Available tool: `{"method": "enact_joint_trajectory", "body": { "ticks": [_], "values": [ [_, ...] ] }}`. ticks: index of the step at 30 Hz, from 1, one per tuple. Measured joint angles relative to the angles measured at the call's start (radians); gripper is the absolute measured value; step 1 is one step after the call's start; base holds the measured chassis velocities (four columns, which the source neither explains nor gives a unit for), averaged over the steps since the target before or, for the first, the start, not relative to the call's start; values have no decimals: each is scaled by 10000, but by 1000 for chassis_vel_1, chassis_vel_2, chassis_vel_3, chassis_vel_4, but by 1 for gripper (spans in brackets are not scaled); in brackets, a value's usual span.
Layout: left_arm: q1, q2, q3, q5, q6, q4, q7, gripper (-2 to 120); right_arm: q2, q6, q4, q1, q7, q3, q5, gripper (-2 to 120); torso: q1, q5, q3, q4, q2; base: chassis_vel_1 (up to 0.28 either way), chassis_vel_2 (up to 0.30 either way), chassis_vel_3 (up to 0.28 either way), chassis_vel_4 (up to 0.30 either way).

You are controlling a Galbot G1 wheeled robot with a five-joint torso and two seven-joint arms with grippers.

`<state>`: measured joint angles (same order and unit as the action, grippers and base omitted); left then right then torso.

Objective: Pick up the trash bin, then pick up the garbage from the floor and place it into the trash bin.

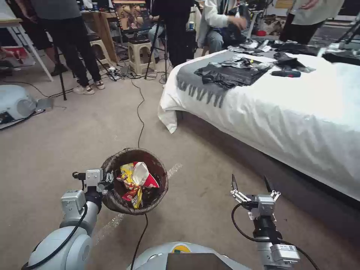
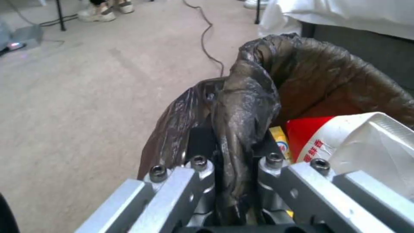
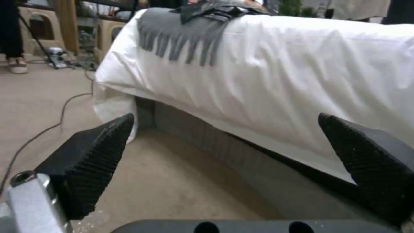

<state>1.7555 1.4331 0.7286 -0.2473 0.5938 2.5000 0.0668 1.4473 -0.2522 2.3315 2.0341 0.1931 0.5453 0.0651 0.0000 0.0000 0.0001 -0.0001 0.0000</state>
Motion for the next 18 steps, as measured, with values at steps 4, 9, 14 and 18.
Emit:
{"method": "enact_joint_trajectory", "body": {
  "ticks": [4, 9, 14, 18],
  "values": [
    [46, 13, 0, 0, -4, 0, 3, 7, -17, 10, -10, 0, 21, -8, -16, 100, 0, 0, 0, 2, 0, 75, 64, 62, 77],
    [81, 37, 5, 0, -8, 0, 10, 7, -43, 12, -19, 4, 39, -31, -23, 100, 0, 0, 0, 1, 0, 78, 74, 72, 72],
    [94, 64, 8, 2, -14, 0, 16, 7, -72, 19, -28, -1, 43, -49, -33, 100, 0, 0, 0, 0, 0, 83, 78, 78, 80],
    [111, 73, 26, 2, -16, 0, 25, 7, -100, 23, -62, -32, 46, -69, -46, 100, 0, 0, 0, 2, 0, 98, 100, 77, 75]
  ]
}}
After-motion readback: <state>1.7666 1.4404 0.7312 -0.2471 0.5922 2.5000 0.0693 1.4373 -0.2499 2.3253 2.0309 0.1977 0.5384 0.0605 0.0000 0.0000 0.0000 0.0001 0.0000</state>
